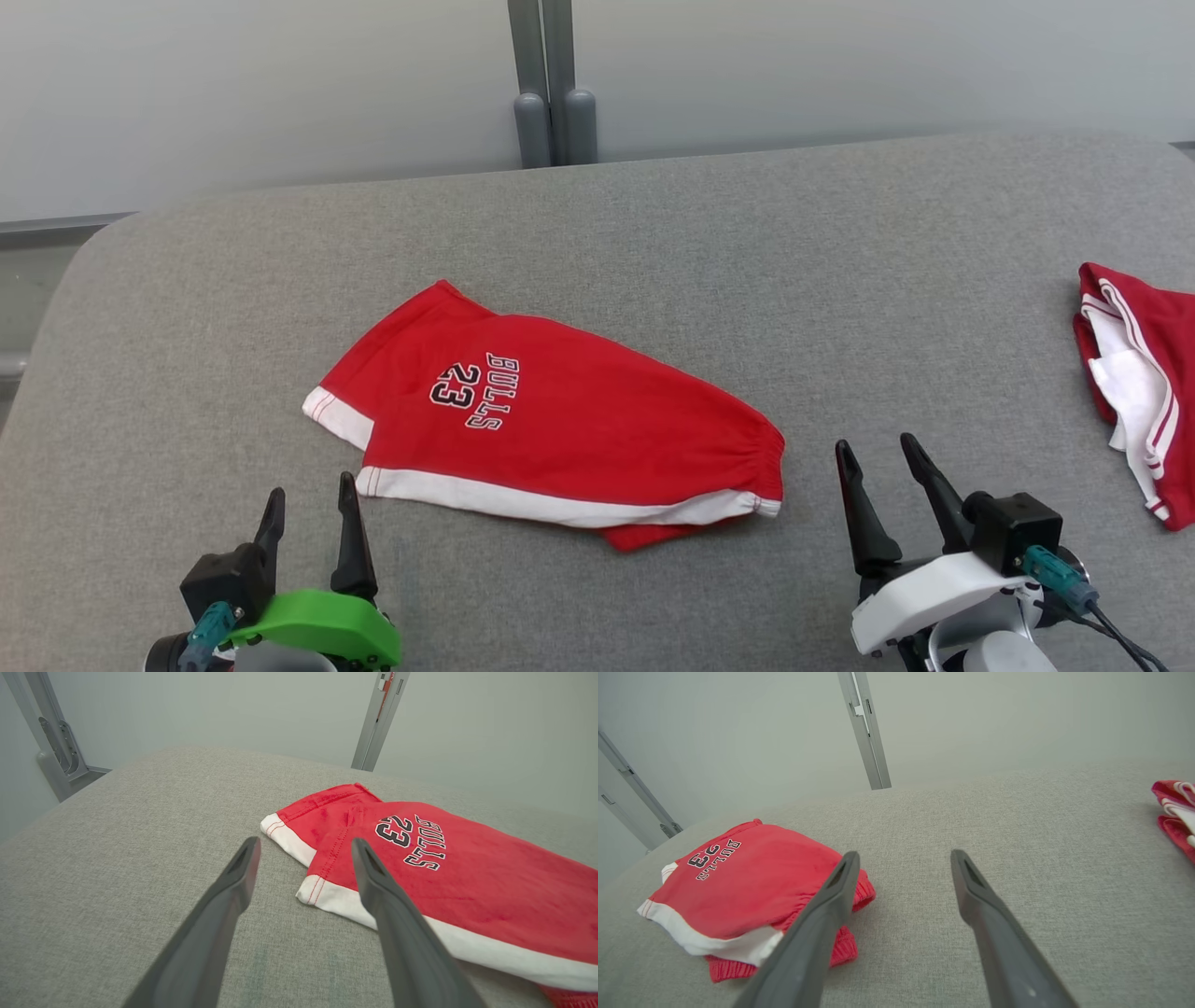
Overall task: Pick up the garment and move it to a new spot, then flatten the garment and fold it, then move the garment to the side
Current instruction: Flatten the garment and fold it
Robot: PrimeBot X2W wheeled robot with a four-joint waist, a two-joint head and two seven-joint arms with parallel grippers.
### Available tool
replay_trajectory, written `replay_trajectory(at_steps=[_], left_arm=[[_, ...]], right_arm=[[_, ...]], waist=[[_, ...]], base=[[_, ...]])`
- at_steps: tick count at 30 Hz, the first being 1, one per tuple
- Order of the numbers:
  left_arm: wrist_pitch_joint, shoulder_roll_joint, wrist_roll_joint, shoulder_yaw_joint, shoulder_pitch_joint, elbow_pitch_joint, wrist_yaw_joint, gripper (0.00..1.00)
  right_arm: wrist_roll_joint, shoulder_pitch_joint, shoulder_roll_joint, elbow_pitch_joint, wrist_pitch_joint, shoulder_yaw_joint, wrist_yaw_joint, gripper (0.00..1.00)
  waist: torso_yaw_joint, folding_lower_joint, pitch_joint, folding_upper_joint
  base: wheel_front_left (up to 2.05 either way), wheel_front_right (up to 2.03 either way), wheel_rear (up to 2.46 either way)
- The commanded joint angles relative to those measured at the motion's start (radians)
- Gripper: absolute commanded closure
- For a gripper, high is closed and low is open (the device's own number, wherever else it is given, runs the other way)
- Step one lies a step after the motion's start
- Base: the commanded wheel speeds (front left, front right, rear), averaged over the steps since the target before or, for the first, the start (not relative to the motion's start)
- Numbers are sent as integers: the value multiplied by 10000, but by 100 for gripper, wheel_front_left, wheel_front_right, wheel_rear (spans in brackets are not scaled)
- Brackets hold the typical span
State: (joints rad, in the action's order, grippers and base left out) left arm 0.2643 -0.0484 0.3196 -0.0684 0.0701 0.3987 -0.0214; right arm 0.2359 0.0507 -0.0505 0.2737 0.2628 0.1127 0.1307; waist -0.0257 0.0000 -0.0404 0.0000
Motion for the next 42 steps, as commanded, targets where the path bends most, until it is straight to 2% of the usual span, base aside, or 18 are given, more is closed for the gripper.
replay_trajectory(at_steps=[1, 13, 23, 24, 27, 28, 31, 37, 42], left_arm=[[-10, -47, 43, -6, -93, -20, -32, 0], [-8, -47, 201, -217, -104, 168, 24, 0], [-8, -47, 317, -204, -85, 188, 9, 0], [-8, -47, 324, -208, -93, 191, 18, 0], [-10, -47, 269, -225, -84, 206, 45, 0], [-10, -47, 258, -224, -72, 209, 54, 0], [-10, -47, 236, -201, -71, 238, 75, 0], [-10, -46, 256, -216, -114, 406, 133, 0], [-10, -51, 496, -461, -115, 859, 512, 0]], right_arm=[[-66, -78, -10, 33, 20, 73, -3, 0], [-626, -25, -19, 878, 20, 1297, -3, 0], [-854, 190, -16, 1277, 20, 1680, -3, 2], [-850, 193, -16, 1277, 20, 1695, -3, 8], [-828, 223, -16, 1244, 20, 1748, -3, 53], [-824, 224, -16, 1231, 20, 1756, -3, 63], [-797, 240, -16, 1257, 20, 1750, -3, 100], [-906, 301, -18, 1223, 20, 1398, -3, 100], [-1081, 356, -16, 1236, 22, 1020, -3, 100]], waist=[[14, 0, -23, 0], [158, 0, -171, 0], [202, 0, -258, 0], [197, 0, -255, 0], [182, 0, -252, 0], [176, 0, -253, 0], [147, 0, -251, 0], [61, 0, -265, 0], [-90, 0, -276, 0]], base=[[0, 0, 0], [0, 0, 0], [0, 0, 0], [0, 0, 0], [0, 0, 0], [0, 0, 0], [0, 0, 0], [0, 0, 0], [0, 0, 0]])
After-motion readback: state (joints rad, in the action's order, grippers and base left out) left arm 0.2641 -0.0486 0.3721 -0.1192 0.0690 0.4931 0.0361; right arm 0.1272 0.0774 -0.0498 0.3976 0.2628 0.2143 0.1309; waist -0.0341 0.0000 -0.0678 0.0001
